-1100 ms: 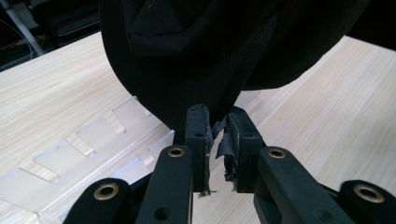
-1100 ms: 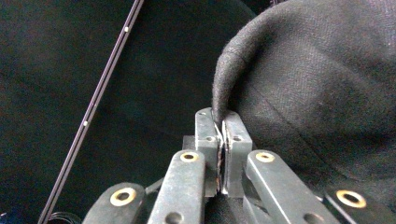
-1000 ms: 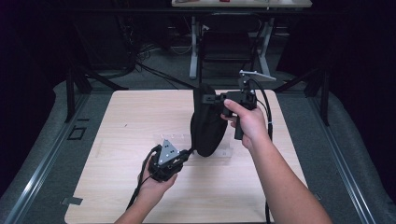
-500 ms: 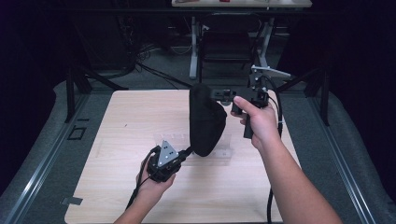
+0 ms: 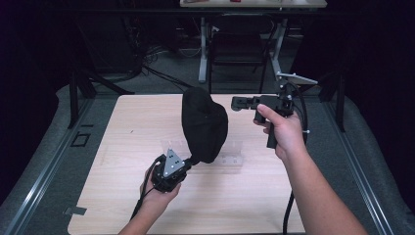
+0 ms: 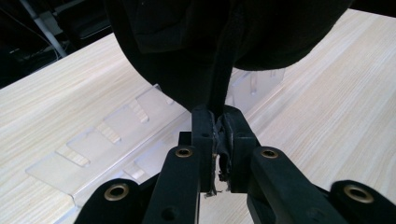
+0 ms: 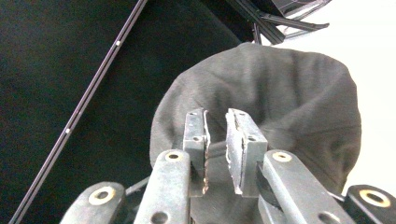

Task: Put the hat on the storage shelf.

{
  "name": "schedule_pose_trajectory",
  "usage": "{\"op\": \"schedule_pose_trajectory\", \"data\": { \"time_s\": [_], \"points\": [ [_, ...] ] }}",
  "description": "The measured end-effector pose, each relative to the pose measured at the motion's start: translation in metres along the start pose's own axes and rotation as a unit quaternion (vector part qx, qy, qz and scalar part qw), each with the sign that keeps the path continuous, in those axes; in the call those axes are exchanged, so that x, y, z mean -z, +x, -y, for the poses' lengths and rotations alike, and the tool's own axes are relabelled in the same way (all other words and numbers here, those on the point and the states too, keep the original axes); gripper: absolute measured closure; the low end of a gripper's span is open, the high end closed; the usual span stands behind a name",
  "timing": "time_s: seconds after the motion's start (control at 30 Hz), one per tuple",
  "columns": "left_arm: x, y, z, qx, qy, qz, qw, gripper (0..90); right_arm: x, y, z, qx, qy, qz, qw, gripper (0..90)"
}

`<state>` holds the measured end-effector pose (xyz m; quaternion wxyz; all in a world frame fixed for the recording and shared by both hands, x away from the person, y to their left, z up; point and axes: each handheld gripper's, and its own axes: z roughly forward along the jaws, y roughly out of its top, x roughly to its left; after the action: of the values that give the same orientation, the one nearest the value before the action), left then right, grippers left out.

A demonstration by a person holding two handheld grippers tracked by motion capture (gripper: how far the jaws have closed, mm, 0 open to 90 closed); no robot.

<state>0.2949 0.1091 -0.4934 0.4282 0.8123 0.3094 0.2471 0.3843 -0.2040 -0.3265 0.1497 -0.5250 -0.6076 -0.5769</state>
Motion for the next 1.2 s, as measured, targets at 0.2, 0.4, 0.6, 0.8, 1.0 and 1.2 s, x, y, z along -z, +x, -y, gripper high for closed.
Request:
{"op": "schedule_pose_trajectory", "data": {
  "time_s": [0.2,0.4,0.6,0.8,1.0,1.2],
  "points": [
    [-0.001,0.003,0.009,0.006,0.007,-0.004,0.9999,85.0,0.005,-0.004,0.000,-0.001,0.000,0.004,1.0000,76.9],
    [-0.009,0.007,0.025,0.015,0.032,-0.017,0.9992,83.4,0.009,-0.007,0.000,-0.003,-0.002,0.007,1.0000,76.0],
    [-0.009,0.009,0.032,0.027,0.029,-0.014,0.9991,82.8,0.013,-0.010,0.000,-0.005,-0.005,0.011,0.9999,75.5],
    [-0.009,0.007,0.037,0.029,0.031,-0.017,0.9990,82.1,0.017,-0.009,0.002,0.003,-0.003,0.019,0.9998,75.2],
    [-0.006,0.009,0.041,0.043,0.033,-0.018,0.9984,74.6,0.021,-0.009,0.004,0.013,-0.003,0.031,0.9994,74.4],
    [0.002,0.014,0.043,0.068,0.018,-0.009,0.9975,63.7,0.028,-0.008,0.004,0.017,-0.005,0.036,0.9992,74.2]
  ]
}}
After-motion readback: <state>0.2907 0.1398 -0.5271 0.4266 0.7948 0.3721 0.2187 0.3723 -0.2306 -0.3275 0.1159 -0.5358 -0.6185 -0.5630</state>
